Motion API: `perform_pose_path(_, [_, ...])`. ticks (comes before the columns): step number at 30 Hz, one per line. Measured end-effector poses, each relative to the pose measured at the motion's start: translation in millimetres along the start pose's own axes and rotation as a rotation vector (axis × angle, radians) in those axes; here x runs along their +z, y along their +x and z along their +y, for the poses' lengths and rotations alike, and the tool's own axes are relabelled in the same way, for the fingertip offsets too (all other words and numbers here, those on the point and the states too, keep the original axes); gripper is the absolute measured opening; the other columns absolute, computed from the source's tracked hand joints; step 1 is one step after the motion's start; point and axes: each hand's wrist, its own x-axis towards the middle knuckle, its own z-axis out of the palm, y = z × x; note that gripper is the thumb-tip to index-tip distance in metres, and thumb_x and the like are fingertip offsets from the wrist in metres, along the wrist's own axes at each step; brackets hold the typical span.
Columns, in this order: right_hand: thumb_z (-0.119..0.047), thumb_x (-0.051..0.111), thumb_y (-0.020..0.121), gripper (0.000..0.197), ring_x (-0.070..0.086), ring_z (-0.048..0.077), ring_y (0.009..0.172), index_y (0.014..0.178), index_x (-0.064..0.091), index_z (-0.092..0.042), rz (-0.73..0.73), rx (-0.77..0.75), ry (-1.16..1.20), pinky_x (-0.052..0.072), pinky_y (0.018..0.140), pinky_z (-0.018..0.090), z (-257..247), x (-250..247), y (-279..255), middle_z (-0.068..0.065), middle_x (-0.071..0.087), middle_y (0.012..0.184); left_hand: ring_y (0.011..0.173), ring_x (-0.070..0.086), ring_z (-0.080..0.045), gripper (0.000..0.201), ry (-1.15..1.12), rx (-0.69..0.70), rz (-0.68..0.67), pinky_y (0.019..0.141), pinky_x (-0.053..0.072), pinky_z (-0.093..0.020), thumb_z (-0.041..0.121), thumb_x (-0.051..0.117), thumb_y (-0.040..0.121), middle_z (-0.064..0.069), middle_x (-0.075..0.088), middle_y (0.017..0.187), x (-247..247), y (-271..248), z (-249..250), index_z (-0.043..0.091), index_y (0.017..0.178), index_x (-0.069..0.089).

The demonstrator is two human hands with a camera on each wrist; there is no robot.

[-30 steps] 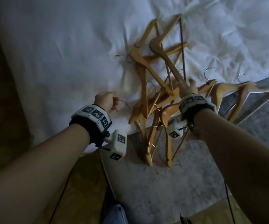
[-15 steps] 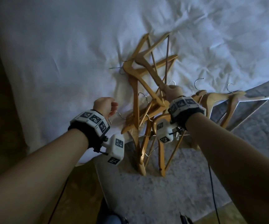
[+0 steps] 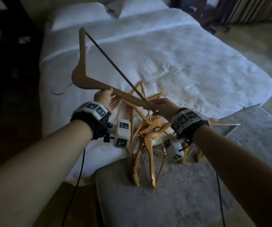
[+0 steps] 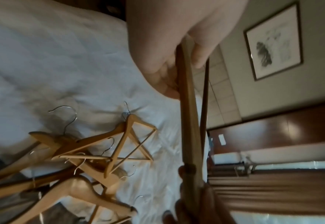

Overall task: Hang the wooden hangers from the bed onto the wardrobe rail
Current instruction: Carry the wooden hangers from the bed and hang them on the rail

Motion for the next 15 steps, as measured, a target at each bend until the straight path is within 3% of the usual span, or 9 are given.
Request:
perform_pose_path(3, [-0.010,0.054,0.092,0.025,0.055,0.024,0.089,0.116,0.061,-0.005,-0.039,-0.086,-0.138,0.046,0.078,0.029,-23.0,17.0,-34.9,0.012,0.060,0.099,0.075,0.067,-0.019,0.007,-0.007,0.151,0.033,0.056,0.056,-0.026,0.008,0.045,0.098,-0.008,0.068,0.085,-30.4,-52.0,11.8,0.005,0.102,0.050])
perform_pose_path(7, [-0.018,0.064,0.086,0.051,0.052,0.023,0.117,0.134,0.047,-0.013,-0.110,-0.244,-0.292,0.049,0.090,0.029,-64.1,66.5,-84.6,0.009,0.048,0.129,0.074,0.067,-0.020,0.010,-0.016,0.282,0.128,0.055,0.056,-0.027,0.005,0.047,0.096,-0.015,0.065,0.098,-80.6,-119.8,19.5,0.006,0.106,0.046])
perform_pose_path(10, [-0.023,0.062,0.087,0.055,0.044,0.027,0.124,0.138,0.042,-0.017,-0.165,-0.471,-0.618,0.037,0.100,0.030,-99.3,119.5,-120.4,0.012,0.036,0.137,0.071,0.065,-0.022,0.011,-0.113,0.329,0.218,0.052,0.056,-0.027,0.004,0.047,0.096,-0.015,0.063,0.094,-118.8,-175.8,34.5,0.004,0.107,0.047])
perform_pose_path(12, [-0.029,0.059,0.088,0.054,0.035,0.029,0.129,0.137,0.041,-0.019,-0.122,-0.582,-0.875,0.032,0.107,0.037,-118.2,157.1,-148.0,0.010,0.028,0.144,0.069,0.064,-0.021,0.014,-0.154,0.384,0.291,0.053,0.057,-0.026,0.004,0.049,0.095,-0.013,0.062,0.089,-148.8,-216.4,45.9,0.004,0.109,0.047])
perform_pose_path(15, [-0.028,0.051,0.091,0.042,0.038,0.030,0.125,0.131,0.047,-0.015,-0.113,-0.732,-0.941,0.036,0.104,0.040,-142.6,214.5,-196.3,0.008,0.035,0.139,0.071,0.066,-0.019,0.010,-0.160,0.467,0.389,0.059,0.058,-0.028,0.007,0.053,0.094,-0.012,0.064,0.090,-206.7,-278.1,59.7,0.006,0.104,0.053])
